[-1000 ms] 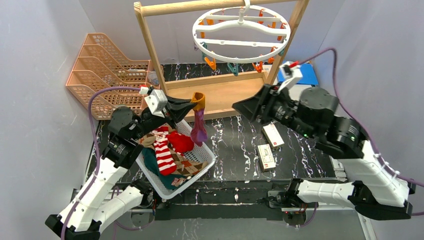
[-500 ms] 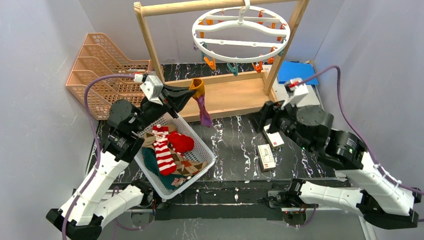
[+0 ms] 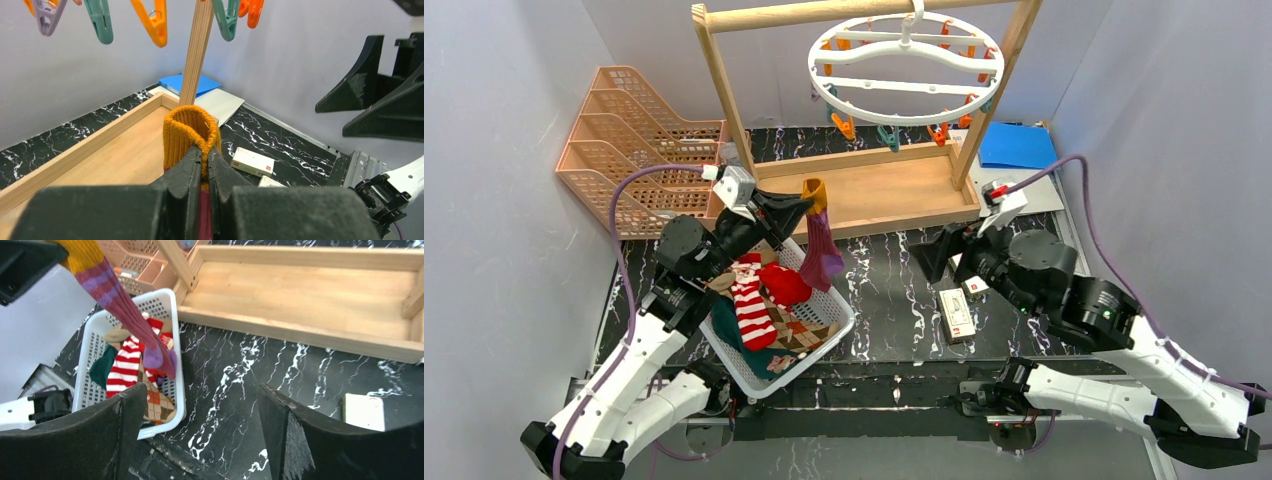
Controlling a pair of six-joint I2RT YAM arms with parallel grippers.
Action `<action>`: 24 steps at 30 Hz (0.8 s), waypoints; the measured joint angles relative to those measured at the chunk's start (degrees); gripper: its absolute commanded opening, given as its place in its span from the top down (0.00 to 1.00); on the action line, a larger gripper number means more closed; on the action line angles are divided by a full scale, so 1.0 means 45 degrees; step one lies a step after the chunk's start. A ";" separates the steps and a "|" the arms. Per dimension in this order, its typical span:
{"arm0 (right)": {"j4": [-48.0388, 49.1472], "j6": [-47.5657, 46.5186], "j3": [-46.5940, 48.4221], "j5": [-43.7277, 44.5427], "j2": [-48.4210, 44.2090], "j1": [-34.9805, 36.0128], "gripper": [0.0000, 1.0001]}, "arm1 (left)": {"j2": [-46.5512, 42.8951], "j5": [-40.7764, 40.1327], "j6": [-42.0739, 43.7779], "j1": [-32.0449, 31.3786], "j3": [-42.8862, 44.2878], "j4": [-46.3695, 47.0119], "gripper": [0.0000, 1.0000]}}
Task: Clip the socks to the hanger
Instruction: Pick up the sock from the bin.
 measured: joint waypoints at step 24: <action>0.0457 0.0107 -0.1569 0.2283 0.2059 0.0000 0.01 | 0.1384 -0.1020 -0.0811 0.0000 -0.0491 0.1239 1.00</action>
